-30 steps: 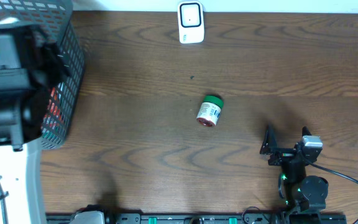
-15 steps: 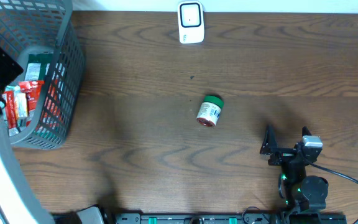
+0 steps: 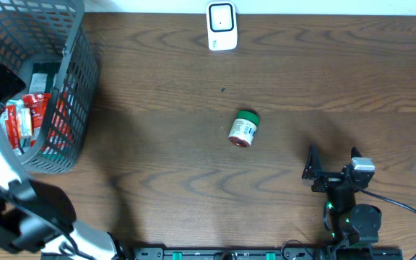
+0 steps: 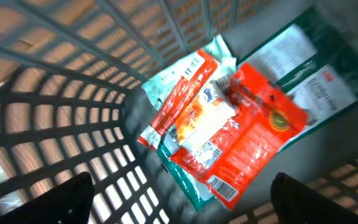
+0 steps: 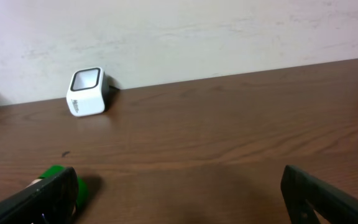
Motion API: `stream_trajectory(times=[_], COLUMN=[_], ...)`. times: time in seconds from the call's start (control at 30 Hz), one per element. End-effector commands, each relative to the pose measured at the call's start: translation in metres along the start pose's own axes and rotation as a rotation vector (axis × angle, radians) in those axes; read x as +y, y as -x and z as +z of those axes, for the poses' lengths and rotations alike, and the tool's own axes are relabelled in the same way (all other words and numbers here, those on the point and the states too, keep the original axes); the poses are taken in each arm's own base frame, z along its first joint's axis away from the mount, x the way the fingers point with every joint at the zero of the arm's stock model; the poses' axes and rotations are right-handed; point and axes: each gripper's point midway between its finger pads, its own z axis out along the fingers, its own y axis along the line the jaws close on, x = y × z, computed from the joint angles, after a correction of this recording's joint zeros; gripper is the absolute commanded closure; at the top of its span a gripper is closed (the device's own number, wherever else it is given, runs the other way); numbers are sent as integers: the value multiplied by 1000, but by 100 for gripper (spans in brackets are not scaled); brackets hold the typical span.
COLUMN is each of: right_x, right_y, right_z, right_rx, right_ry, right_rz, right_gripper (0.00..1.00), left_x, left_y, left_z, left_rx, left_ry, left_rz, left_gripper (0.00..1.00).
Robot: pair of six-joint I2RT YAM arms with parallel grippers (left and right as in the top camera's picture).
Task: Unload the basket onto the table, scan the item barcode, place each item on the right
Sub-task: 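Reach into the basket and grasp the white Kleenex pack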
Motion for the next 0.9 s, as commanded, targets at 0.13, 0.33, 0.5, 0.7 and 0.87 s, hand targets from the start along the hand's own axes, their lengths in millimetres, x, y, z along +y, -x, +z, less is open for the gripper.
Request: stream_trajectory(times=[0.13, 0.33, 0.5, 0.7, 0.87], right_x=[-2, -2, -2, -2, -2], right_y=[0, 0, 0, 0, 0], right_z=[0, 0, 0, 0, 0], right_rx=[0, 0, 0, 0, 0], right_ry=[-6, -6, -6, -6, -6], right_rz=[-11, -11, -11, -11, -11], right_gripper=[1, 1, 0, 1, 1], left_x=[-9, -17, -24, -27, -30], left_y=[-12, -26, -36, -45, -40], left_z=[51, 94, 128, 149, 151], left_rx=[122, 215, 271, 312, 289], left_ry=[40, 68, 83, 95, 85], left_rz=[36, 68, 102, 113, 105], left_gripper=[16, 21, 21, 24, 40])
